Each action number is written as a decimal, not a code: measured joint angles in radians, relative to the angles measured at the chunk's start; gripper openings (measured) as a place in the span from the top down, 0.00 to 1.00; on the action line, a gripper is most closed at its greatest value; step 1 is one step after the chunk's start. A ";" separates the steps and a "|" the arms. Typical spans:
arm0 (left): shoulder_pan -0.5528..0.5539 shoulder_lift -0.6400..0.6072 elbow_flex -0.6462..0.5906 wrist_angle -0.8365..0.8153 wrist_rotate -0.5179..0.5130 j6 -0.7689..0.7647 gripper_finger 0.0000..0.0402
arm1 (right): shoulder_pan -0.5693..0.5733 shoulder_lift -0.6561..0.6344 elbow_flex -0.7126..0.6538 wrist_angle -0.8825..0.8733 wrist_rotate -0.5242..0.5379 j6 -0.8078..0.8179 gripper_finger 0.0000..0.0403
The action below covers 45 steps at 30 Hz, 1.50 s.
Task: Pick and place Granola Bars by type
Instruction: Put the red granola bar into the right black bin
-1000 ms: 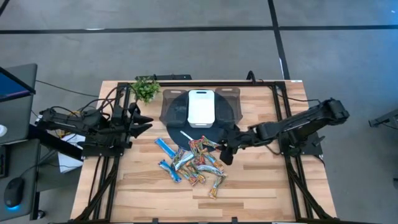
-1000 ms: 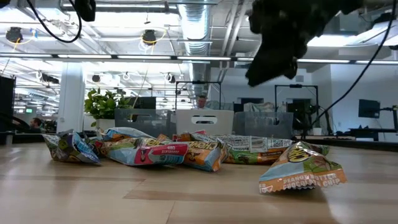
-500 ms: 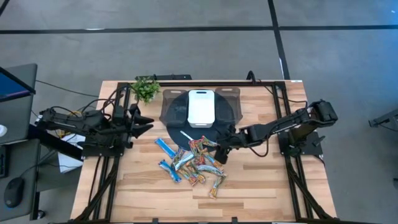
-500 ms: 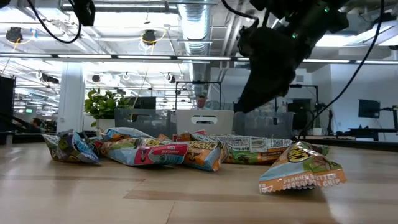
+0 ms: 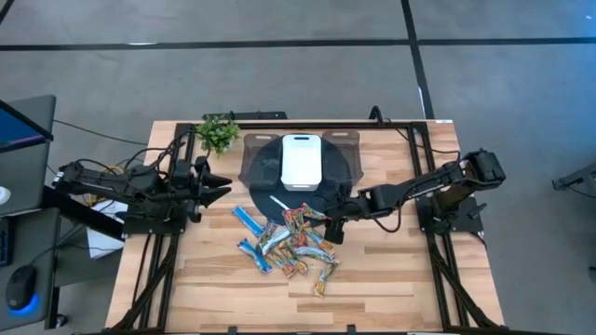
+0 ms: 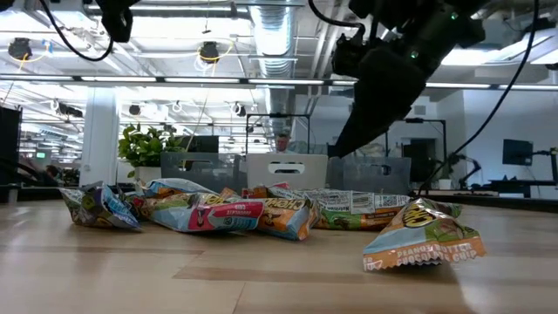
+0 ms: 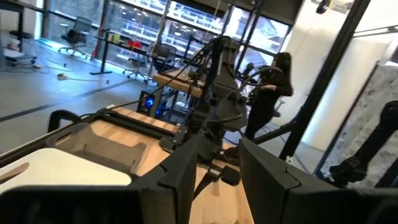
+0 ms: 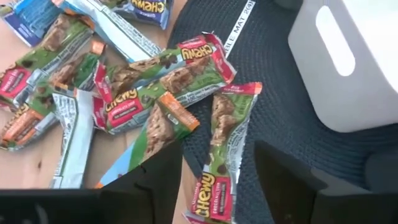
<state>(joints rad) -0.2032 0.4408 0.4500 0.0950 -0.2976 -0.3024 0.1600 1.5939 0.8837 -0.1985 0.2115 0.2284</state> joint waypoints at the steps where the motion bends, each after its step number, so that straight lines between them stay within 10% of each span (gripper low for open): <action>1: 0.000 0.000 0.000 -0.006 -0.005 0.000 0.72 | -0.003 0.009 0.000 0.010 0.000 -0.001 0.54; 45: 0.000 0.018 -0.001 -0.063 -0.024 -0.050 0.72 | -0.025 0.172 0.098 -0.080 -0.023 -0.033 0.67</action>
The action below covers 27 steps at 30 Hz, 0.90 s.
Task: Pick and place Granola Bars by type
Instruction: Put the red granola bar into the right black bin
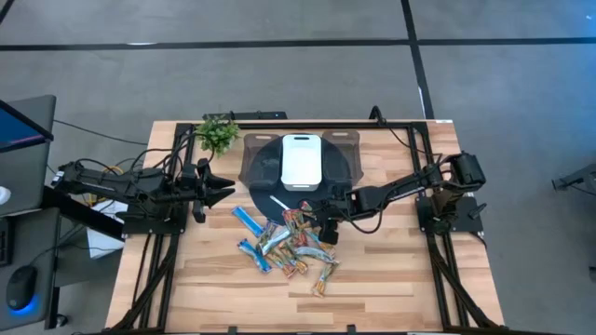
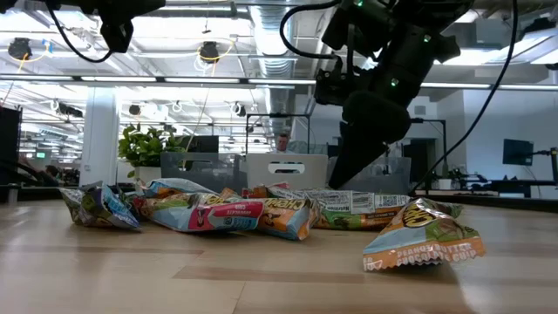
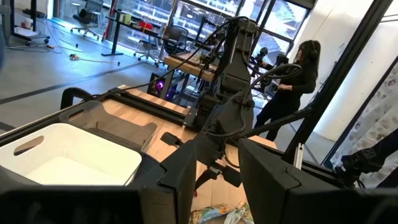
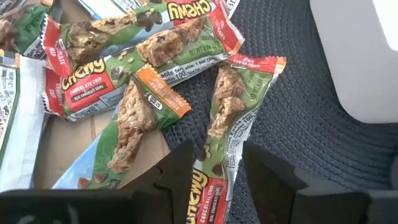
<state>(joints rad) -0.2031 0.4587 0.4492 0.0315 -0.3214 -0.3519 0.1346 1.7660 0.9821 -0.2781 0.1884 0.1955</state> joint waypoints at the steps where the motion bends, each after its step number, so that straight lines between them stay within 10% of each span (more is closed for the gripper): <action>1: 0.000 0.000 0.000 0.000 0.000 0.000 0.72 | -0.002 0.017 0.001 0.014 -0.004 -0.006 0.67; 27: 0.000 0.028 -0.001 -0.021 -0.005 -0.060 0.72 | 0.002 0.091 0.014 0.040 -0.055 0.167 0.84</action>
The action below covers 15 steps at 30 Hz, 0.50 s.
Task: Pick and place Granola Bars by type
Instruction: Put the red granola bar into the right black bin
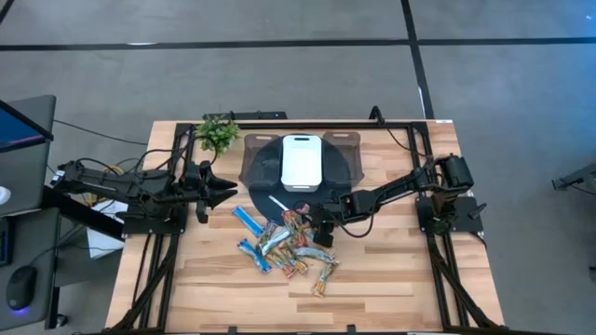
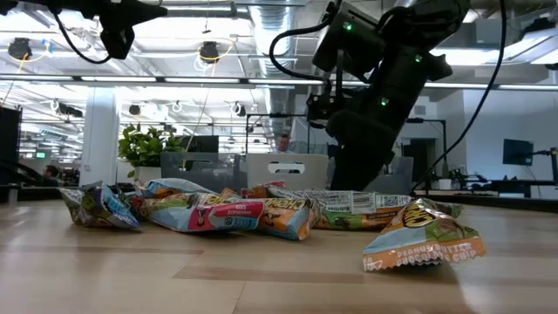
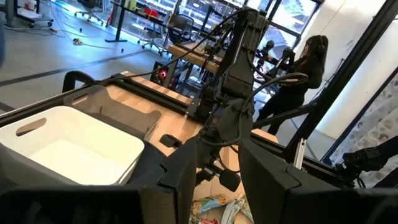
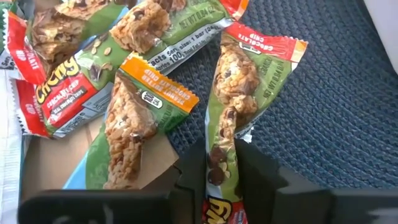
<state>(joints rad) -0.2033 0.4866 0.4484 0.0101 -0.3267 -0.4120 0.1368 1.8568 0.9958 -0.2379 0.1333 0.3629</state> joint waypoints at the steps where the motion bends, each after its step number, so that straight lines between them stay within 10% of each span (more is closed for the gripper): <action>1: 0.000 0.000 0.000 -0.001 0.000 0.000 0.72 | 0.000 0.000 0.000 0.000 0.000 0.007 0.84; 15: 0.000 0.000 0.000 -0.007 -0.026 0.005 0.72 | 0.027 0.000 0.076 -0.038 -0.017 0.023 0.84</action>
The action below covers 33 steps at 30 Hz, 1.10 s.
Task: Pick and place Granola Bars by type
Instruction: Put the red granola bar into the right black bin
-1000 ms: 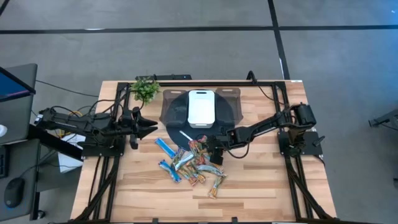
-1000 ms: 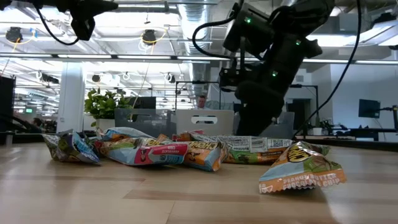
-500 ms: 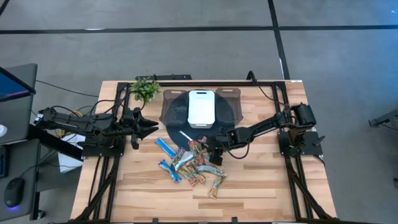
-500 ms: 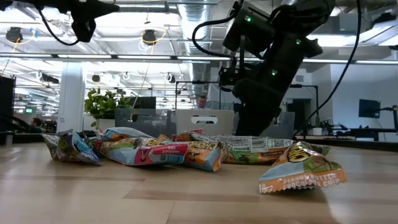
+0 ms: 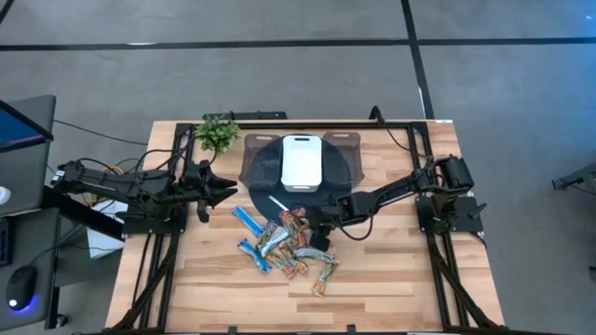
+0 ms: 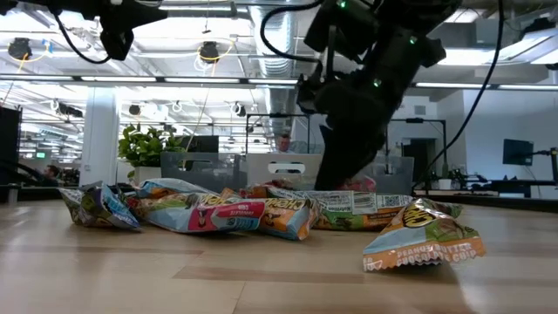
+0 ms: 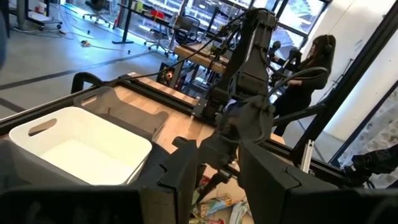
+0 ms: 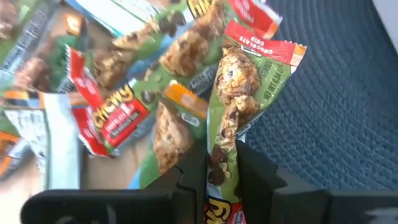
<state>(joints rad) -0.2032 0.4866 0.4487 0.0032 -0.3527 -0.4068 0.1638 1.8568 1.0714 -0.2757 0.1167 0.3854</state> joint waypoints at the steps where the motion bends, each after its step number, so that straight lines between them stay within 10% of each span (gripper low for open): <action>1: 0.000 0.000 0.000 -0.001 0.000 0.000 0.72 | 0.000 0.000 0.009 -0.011 -0.005 0.000 0.84; 15: 0.000 0.000 0.000 -0.078 0.000 0.008 0.72 | -0.042 -0.171 0.120 -0.149 0.008 0.075 0.84; 24: 0.000 0.000 0.000 -0.153 -0.001 0.014 0.72 | -0.230 -0.396 0.122 -0.418 0.221 0.320 0.84; 33: 0.000 0.000 0.000 -0.164 -0.019 0.051 0.72 | -0.447 -0.356 0.121 -0.513 0.169 0.267 0.84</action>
<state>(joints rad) -0.2035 0.4863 0.4488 -0.1608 -0.3721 -0.3556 -0.2831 1.5004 1.1919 -0.7883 0.2860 0.6526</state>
